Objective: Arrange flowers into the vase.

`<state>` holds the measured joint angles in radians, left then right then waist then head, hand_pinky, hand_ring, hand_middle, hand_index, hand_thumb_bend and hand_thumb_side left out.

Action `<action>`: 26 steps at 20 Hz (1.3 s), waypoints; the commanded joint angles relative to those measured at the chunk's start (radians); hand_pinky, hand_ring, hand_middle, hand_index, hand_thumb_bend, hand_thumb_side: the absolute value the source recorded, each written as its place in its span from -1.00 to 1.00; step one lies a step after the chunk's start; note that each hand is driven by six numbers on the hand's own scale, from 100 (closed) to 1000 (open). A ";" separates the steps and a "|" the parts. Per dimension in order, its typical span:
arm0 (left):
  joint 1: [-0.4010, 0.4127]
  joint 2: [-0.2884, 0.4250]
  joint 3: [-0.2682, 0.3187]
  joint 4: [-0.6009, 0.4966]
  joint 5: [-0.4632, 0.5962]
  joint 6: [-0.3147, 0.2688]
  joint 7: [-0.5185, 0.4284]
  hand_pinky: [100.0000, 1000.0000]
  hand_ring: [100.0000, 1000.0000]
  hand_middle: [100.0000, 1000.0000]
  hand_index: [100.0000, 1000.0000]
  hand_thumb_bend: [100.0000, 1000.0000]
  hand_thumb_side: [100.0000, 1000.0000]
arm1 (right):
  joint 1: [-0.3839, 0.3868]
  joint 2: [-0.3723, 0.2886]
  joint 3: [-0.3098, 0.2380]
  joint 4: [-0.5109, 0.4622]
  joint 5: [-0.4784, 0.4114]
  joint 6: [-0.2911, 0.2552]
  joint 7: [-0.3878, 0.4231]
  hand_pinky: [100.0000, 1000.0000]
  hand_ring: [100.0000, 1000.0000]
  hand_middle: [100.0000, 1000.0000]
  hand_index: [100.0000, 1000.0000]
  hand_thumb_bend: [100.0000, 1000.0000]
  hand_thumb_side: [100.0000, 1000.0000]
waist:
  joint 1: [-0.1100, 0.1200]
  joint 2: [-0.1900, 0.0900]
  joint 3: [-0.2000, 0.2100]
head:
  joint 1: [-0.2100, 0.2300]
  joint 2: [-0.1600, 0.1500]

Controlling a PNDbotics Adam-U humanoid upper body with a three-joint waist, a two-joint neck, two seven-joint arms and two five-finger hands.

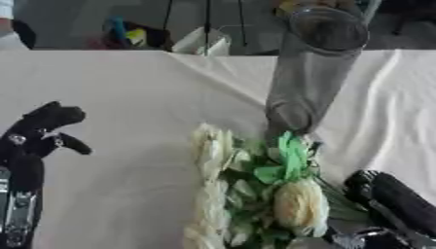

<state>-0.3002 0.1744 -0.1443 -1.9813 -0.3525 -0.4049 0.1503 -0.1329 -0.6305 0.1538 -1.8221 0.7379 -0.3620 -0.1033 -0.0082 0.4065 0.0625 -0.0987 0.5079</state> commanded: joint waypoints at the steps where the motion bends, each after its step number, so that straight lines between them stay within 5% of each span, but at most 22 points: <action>1: -0.008 0.004 -0.006 -0.019 -0.001 0.000 -0.004 -0.16 0.49 0.40 0.78 -1.00 1.00 | -0.014 -0.036 -0.021 -0.033 -0.050 0.016 -0.029 -1.00 -1.00 -1.00 -1.00 -0.37 0.57 | -0.012 -0.003 0.001 | 0.001 -0.015; 9: -0.005 0.005 -0.005 -0.019 -0.001 0.003 -0.005 -0.16 0.49 0.40 0.78 -1.00 1.00 | -0.046 -0.054 -0.049 -0.075 -0.206 0.076 -0.020 -1.00 -1.00 -1.00 -1.00 -0.34 0.41 | -0.014 -0.006 -0.001 | 0.005 -0.011; 10: -0.005 0.005 -0.005 -0.019 -0.002 0.003 -0.004 -0.16 0.49 0.40 0.78 -1.00 1.00 | -0.051 -0.055 -0.054 -0.083 -0.229 0.087 -0.017 -1.00 -1.00 -1.00 -1.00 -0.52 0.64 | -0.015 -0.006 -0.001 | 0.006 -0.010; 11: -0.005 0.005 -0.005 -0.019 -0.002 0.003 -0.004 -0.16 0.49 0.40 0.78 -1.00 1.00 | -0.055 -0.057 -0.060 -0.092 -0.252 0.098 -0.015 -1.00 -1.00 -1.00 -1.00 -0.32 0.39 | -0.015 -0.006 -0.001 | 0.007 -0.009; 12: -0.005 0.006 -0.004 -0.019 -0.002 0.003 -0.004 -0.16 0.49 0.40 0.78 -1.00 1.00 | -0.060 -0.059 -0.066 -0.103 -0.275 0.108 -0.014 -1.00 -1.00 -1.00 -1.00 -0.57 0.72 | -0.015 -0.007 -0.002 | 0.008 -0.009; 13: -0.004 0.006 -0.004 -0.019 -0.002 0.003 -0.004 -0.16 0.49 0.40 0.78 -1.00 1.00 | -0.064 -0.060 -0.072 -0.113 -0.298 0.118 -0.013 -1.00 -1.00 -1.00 -1.00 -0.34 0.40 | -0.015 -0.007 -0.002 | 0.008 -0.008; 26: 0.002 0.009 0.000 -0.019 0.004 0.004 0.000 -0.15 0.50 0.41 0.78 -1.00 1.00 | -0.167 -0.089 -0.153 -0.178 -0.636 0.240 -0.043 -1.00 -1.00 -1.00 -1.00 -0.32 0.52 | -0.015 -0.027 -0.003 | 0.018 0.017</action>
<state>-0.2974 0.1744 -0.1443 -1.9813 -0.3534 -0.4021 0.1485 -0.2881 -0.6855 0.0205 -1.9751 0.1349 -0.1318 -0.1430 -0.0087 0.4056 0.0608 -0.0845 0.5175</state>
